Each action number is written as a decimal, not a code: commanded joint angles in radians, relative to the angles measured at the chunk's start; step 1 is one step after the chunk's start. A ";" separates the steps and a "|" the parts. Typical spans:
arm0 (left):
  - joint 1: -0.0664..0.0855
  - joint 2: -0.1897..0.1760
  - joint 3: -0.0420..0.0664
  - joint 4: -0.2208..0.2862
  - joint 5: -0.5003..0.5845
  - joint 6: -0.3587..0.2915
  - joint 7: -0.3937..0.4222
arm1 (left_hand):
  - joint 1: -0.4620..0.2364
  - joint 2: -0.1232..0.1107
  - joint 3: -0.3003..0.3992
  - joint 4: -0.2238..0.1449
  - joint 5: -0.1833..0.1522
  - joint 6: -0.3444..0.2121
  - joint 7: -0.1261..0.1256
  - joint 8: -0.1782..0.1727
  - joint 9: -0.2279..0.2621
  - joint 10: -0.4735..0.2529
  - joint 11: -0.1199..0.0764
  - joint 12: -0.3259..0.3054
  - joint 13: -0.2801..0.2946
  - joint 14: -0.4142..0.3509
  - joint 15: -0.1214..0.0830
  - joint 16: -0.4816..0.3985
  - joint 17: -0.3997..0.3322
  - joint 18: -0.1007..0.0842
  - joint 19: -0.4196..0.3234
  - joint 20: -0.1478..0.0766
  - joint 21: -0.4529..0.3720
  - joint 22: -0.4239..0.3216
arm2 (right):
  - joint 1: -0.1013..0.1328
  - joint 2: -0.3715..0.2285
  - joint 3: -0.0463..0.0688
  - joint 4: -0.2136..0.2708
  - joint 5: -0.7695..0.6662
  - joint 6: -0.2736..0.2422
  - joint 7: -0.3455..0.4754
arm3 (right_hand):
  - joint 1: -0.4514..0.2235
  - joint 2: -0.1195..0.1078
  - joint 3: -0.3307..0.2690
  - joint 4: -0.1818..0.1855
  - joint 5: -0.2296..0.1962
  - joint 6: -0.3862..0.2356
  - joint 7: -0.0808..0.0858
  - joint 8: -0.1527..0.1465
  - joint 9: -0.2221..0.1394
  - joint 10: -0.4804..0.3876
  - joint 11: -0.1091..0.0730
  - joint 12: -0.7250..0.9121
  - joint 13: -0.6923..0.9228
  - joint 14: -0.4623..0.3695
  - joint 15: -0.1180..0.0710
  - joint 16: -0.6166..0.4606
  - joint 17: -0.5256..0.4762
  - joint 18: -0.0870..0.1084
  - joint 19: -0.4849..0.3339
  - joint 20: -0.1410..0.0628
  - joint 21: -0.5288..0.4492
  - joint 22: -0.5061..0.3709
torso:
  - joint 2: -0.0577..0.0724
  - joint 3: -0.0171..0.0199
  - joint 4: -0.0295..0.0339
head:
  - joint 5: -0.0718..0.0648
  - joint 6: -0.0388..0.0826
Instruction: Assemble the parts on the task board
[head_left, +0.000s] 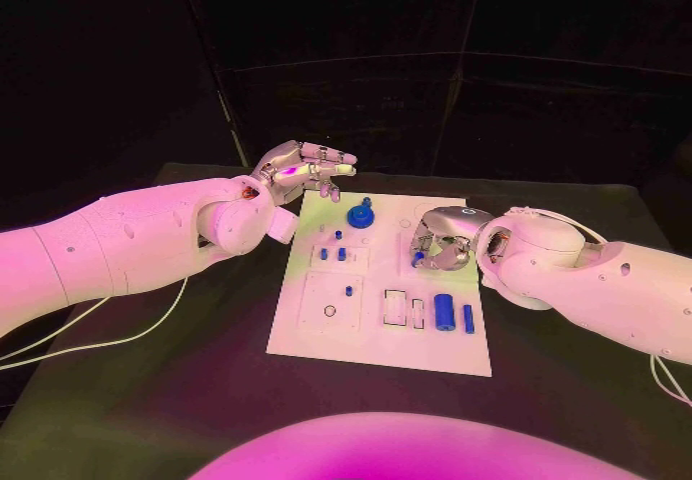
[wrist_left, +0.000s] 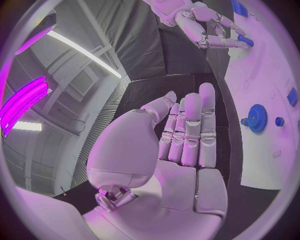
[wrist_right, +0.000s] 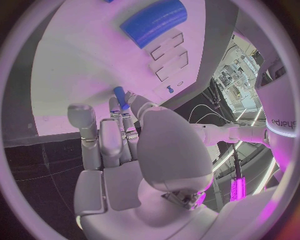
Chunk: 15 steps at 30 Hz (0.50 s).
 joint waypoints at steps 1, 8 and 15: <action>0.002 0.000 0.001 0.001 -0.001 0.012 0.009 | 0.004 0.006 -0.004 0.000 0.000 -0.006 0.004 0.004 0.000 -0.010 0.000 0.005 0.000 -0.007 -0.003 0.002 -0.001 0.014 -0.006 0.002 -0.007 -0.001 | 0.001 -0.004 0.000 0.010 -0.014 -0.047 0.011 | 0.018 0.005 0.016 -0.007 -0.010 0.014 -0.001 0.005 0.000 0.021 -0.003 -0.002 0.004 0.017 -0.011 0.007 0.000 0.003 0.010 -0.003 0.009 0.009 | -0.001 -0.0002 0.0006 | 0.000 0.000; 0.002 -0.001 0.001 0.000 -0.001 0.011 0.009 | 0.004 0.006 -0.004 0.000 0.000 -0.006 0.004 0.004 0.000 -0.010 0.000 0.005 0.000 -0.007 -0.003 0.002 -0.001 0.014 -0.006 0.002 -0.007 -0.001 | 0.001 -0.035 0.000 0.052 -0.007 -0.139 0.024 | 0.028 0.005 0.037 -0.019 -0.015 0.026 -0.001 0.006 0.000 0.039 -0.006 -0.008 0.006 0.017 -0.014 0.008 0.000 0.002 0.014 -0.007 0.015 0.017 | -0.002 -0.0003 -0.0004 | -0.001 0.003; 0.002 -0.001 0.001 -0.003 -0.001 0.010 0.010 | 0.004 0.007 -0.005 0.001 0.000 -0.007 0.004 0.004 0.000 -0.011 0.000 0.005 0.000 -0.007 -0.003 0.002 -0.001 0.014 -0.006 0.002 -0.007 -0.001 | 0.002 -0.087 0.002 0.145 0.027 -0.189 0.027 | 0.028 0.004 0.048 -0.024 -0.025 0.031 -0.001 0.005 -0.001 0.044 -0.006 -0.015 0.006 0.018 -0.014 0.010 0.003 0.001 0.016 -0.008 0.018 0.022 | -0.002 0.0008 -0.0006 | -0.001 0.009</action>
